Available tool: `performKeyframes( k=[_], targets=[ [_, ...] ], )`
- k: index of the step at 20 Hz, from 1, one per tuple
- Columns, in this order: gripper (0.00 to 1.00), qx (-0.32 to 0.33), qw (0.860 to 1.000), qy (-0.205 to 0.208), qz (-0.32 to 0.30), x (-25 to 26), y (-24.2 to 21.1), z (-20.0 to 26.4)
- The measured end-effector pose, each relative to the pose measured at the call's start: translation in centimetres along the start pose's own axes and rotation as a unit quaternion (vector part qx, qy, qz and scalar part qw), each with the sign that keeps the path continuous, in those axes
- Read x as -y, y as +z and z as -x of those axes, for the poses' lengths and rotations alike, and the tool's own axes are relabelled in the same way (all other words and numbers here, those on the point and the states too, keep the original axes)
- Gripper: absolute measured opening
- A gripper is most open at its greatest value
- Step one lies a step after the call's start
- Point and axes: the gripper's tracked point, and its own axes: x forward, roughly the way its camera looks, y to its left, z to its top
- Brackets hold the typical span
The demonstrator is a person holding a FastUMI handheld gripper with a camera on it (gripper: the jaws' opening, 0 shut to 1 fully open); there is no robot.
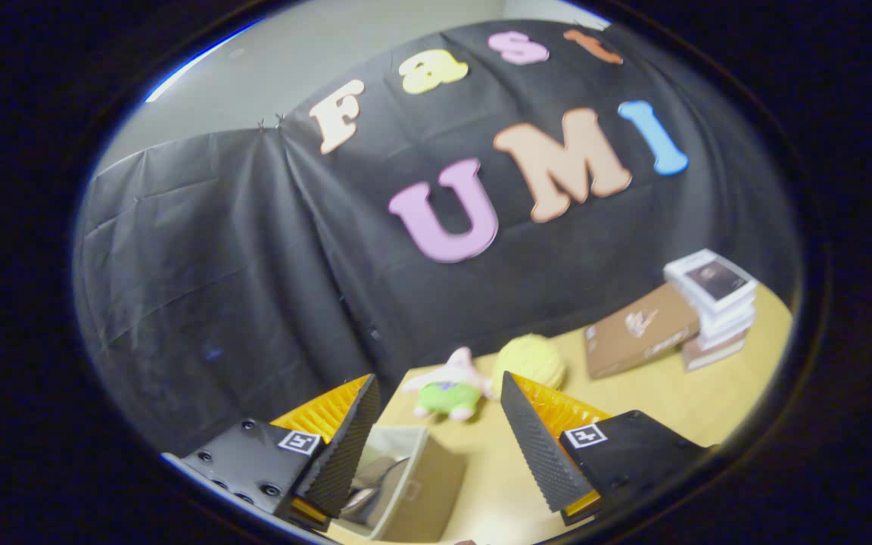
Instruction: Open the storage box then place both shoes into the box .Put the left shoe in first, then the right shoe, with the right side of both shoes facing outward in a uniform manner.
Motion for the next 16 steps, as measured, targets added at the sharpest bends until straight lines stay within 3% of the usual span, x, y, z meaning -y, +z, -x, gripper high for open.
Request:
performKeyframes(
  k=[5,9,16],
  targets=[
    [1.0,0.069,0.985,-0.117,0.109,9.4,6.7,4.3],
    [1.0,0.081,0.97,-0.18,0.143,16.6,8.5,7.7],
    [1.0,0.06,0.965,-0.21,0.144,22.8,9.1,11.4]
  ],
)
